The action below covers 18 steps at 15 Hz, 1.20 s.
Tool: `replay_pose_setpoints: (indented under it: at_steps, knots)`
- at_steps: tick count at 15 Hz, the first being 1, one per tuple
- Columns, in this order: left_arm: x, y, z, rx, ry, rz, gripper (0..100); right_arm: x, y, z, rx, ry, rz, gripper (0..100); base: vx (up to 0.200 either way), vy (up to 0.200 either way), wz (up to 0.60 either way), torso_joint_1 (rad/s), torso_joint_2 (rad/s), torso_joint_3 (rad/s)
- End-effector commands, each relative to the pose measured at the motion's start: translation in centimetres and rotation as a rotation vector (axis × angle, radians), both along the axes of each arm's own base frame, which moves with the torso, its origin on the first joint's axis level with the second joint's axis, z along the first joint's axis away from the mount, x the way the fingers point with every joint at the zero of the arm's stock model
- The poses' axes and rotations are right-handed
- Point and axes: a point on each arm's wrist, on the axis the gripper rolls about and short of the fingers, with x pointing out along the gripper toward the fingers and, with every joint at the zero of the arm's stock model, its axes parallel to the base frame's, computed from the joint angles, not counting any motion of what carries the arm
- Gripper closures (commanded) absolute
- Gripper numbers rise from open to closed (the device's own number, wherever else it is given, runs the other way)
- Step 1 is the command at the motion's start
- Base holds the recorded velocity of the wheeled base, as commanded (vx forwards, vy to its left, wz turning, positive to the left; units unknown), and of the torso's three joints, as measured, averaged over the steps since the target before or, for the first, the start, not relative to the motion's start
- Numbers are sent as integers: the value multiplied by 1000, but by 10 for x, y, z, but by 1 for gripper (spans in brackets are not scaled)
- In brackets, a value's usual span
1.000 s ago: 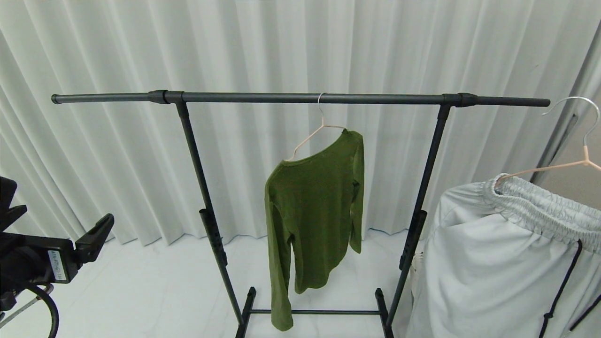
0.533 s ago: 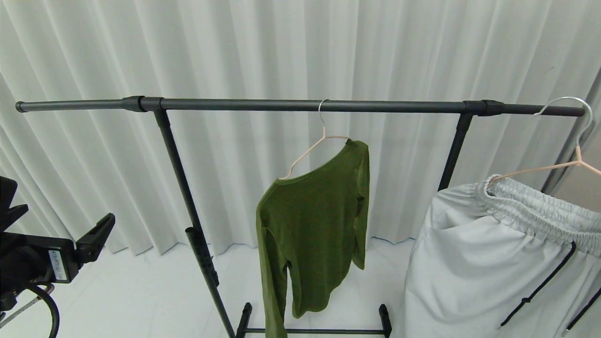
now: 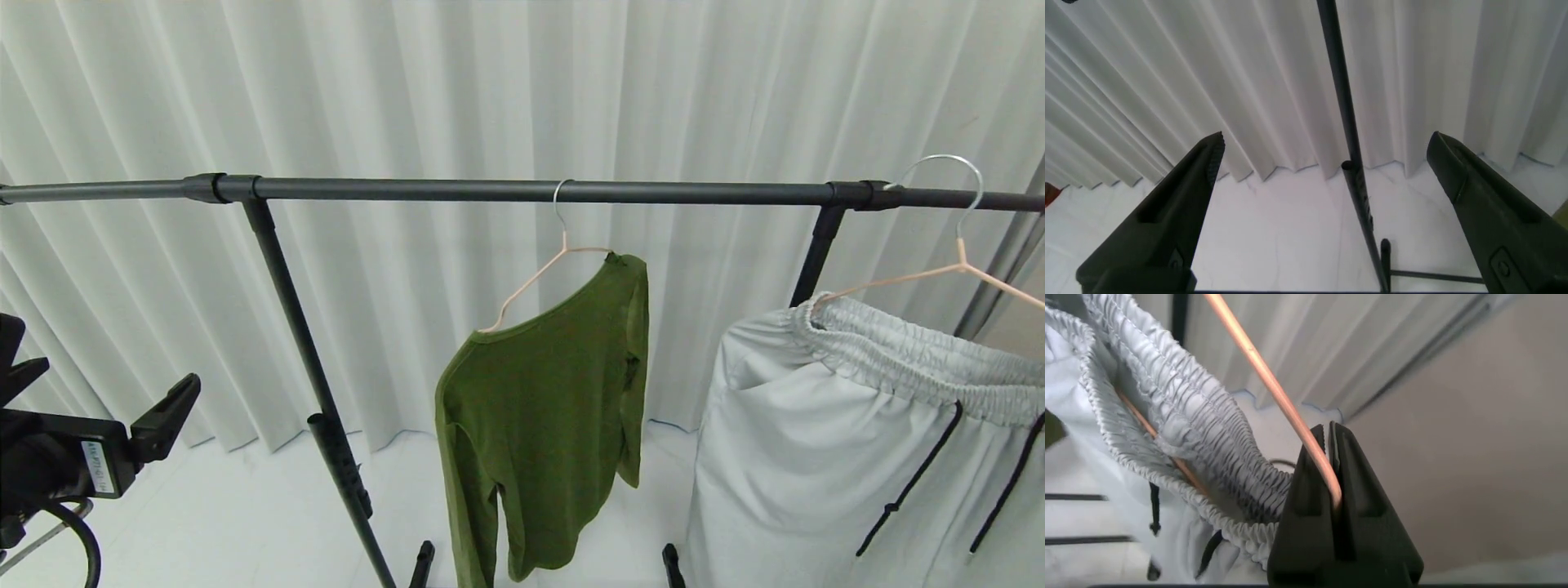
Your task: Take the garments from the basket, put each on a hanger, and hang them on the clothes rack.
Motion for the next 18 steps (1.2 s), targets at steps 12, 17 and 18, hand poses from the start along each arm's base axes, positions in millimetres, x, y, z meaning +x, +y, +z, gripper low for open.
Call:
replay_pose_setpoints:
  at_steps: [12, 17, 18]
  knots:
    - [-1, 0, 0, 0, -3, -2, 0, 142, 35, -13, -32, 79, -39, 100, 0, 0, 0, 0, 0, 0]
    - [0, 0, 0, -3, -2, -1, 0, 148, 36, -24, -9, 106, -82, 100, 0, 0, 0, 0, 0, 0]
    - [0, 0, 0, -3, 0, -1, 0, 148, 36, -24, -9, 106, -82, 100, 0, 0, 0, 0, 0, 0]
